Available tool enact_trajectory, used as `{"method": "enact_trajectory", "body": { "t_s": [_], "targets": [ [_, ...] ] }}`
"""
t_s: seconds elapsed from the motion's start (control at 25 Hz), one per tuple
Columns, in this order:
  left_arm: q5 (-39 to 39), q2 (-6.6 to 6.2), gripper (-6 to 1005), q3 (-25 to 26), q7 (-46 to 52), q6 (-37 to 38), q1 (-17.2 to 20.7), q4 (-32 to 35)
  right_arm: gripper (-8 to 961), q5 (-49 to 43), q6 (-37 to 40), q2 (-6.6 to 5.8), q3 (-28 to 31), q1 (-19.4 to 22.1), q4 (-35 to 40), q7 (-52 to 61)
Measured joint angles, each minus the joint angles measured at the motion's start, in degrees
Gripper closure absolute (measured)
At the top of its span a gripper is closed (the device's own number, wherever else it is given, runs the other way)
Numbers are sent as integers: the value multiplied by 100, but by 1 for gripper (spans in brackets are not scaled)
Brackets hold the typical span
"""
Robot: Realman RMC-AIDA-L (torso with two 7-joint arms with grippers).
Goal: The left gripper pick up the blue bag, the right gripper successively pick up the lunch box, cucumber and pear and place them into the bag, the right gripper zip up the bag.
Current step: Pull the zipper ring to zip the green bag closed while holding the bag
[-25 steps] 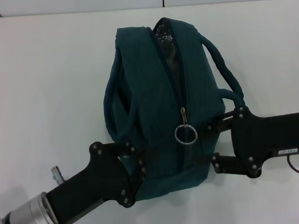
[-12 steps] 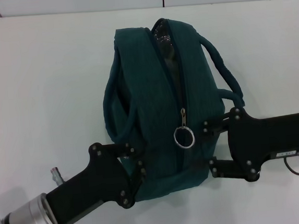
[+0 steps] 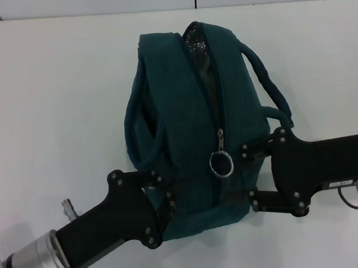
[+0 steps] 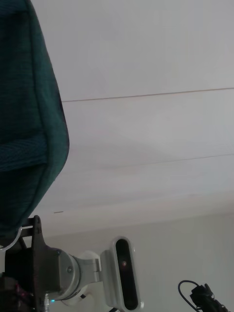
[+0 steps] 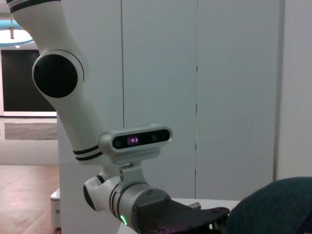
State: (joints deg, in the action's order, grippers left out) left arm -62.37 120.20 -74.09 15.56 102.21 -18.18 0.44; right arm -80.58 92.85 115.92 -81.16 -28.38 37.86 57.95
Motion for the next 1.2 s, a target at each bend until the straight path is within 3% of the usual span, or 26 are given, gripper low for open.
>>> {"method": "enact_trajectory", "body": {
  "t_s": [0.28, 0.72, 1.04, 1.2],
  "targets": [
    [10, 4, 939, 0, 0, 0, -9, 0, 718, 185, -38, 9, -5, 42, -53, -135],
    [35, 12, 938, 0, 0, -9, -21, 0, 756, 496, -310, 18, -108, -41, -376, -412],
    [42, 13, 937, 0, 0, -9, -19, 0, 892, 791, -264, 27, -276, 123, -391, -1468],
    [36, 13, 937, 0, 0, -9, -19, 0, 909, 896, -259, 27, -286, 161, -406, -1794]
  ]
}}
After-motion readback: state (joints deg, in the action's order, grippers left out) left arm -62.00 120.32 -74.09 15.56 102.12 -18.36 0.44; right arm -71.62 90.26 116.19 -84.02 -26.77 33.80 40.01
